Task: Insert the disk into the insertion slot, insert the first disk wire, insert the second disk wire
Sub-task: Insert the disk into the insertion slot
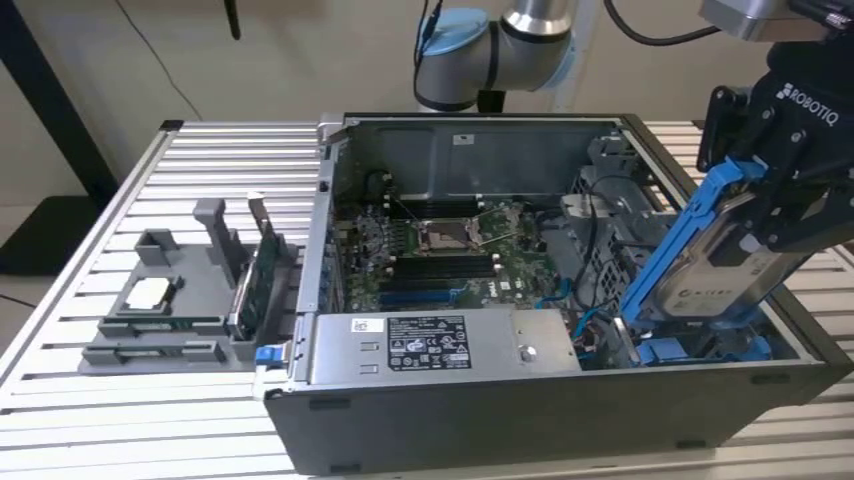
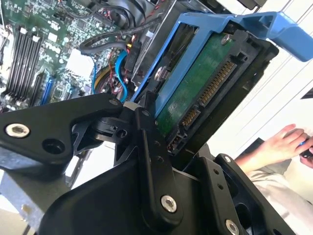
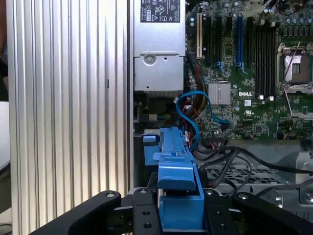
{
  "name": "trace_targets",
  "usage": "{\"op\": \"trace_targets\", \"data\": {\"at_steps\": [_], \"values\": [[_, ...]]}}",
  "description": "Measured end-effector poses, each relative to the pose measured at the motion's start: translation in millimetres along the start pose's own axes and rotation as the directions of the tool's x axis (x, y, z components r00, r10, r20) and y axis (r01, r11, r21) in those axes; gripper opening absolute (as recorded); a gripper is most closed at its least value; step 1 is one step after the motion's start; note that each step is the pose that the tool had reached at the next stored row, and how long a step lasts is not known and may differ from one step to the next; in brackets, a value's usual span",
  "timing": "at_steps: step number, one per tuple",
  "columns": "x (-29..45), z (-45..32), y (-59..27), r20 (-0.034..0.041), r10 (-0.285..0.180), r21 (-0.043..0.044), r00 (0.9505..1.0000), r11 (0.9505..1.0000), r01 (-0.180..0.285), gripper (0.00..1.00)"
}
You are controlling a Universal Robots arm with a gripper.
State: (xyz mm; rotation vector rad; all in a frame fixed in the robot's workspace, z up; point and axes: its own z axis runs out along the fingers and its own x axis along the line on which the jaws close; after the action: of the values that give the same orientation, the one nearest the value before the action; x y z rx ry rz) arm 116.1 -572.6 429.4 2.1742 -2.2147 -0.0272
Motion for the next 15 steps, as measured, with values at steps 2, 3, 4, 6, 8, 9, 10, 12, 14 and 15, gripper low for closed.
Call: {"op": "trace_targets", "data": {"at_steps": [2,3,4,6,8,9,10,12,14,15], "values": [[0.0,0.8,-0.1,-0.0001,0.000,0.0003,1.0000,1.0000,0.000,0.33],[0.0,1.1,-0.2,0.0000,0.000,0.0007,1.0000,1.0000,0.000,0.33],[0.0,1.5,-0.2,-0.0001,0.000,0.0014,1.0000,1.0000,0.000,0.33],[0.0,2.1,-0.3,-0.0016,0.000,0.0051,1.0000,1.0000,0.000,0.33],[-0.1,2.3,-0.2,-0.0051,0.000,0.0122,1.0000,0.9999,0.000,0.33],[-0.1,2.8,-0.3,-0.0057,0.000,0.0172,1.0000,0.9999,0.000,0.33],[-0.1,3.6,-0.3,-0.0058,0.000,0.0224,1.0000,0.9997,0.000,0.33],[-0.2,5.6,-0.4,-0.0060,0.000,0.0299,1.0000,0.9996,0.000,0.33],[-0.3,7.3,-0.5,-0.0061,0.000,0.0325,1.0000,0.9995,0.000,0.33],[-0.2,7.8,-0.4,-0.0060,0.000,0.0333,1.0000,0.9994,0.000,0.33]]}}
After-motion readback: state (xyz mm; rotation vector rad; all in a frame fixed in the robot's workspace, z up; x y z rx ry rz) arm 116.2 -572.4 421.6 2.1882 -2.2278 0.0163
